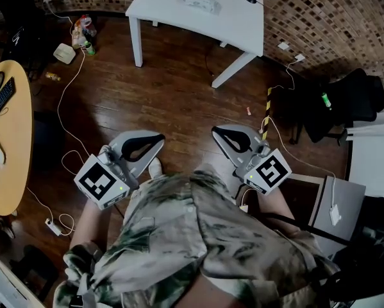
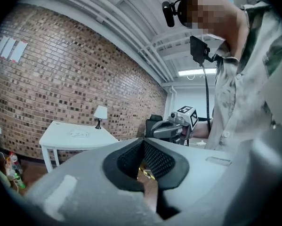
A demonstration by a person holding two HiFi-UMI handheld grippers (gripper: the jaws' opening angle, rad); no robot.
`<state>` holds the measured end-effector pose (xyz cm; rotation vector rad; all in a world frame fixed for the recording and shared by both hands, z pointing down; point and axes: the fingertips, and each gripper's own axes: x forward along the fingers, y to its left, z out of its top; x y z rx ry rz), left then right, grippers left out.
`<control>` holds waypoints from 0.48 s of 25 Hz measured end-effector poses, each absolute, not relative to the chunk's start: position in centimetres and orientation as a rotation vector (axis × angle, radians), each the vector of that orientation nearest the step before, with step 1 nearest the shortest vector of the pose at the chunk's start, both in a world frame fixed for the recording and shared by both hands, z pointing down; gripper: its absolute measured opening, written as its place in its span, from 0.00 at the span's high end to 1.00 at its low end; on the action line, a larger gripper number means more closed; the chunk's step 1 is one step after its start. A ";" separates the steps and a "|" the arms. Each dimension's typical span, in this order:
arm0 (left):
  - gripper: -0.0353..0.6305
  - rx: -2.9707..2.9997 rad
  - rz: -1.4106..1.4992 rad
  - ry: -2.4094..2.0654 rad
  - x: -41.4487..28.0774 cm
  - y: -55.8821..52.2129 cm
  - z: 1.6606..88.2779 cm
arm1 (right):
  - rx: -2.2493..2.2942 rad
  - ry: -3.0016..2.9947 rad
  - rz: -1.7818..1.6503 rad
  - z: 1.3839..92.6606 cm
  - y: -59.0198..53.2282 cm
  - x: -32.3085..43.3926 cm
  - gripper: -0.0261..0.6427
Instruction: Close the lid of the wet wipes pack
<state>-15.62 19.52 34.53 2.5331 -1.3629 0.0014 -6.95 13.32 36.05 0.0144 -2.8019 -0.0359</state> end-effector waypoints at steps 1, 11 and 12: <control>0.94 2.537 0.003 -1.361 -15.0 19.9 34.3 | 0.013 -2.809 -0.051 35.8 13.8 -6.4 0.96; 0.94 2.613 0.087 -1.329 -2.1 21.2 33.8 | 0.030 -2.859 0.011 35.5 17.5 5.3 0.96; 0.94 2.617 0.088 -1.332 -0.4 21.2 33.7 | 0.030 -2.866 0.019 35.6 17.6 6.9 0.96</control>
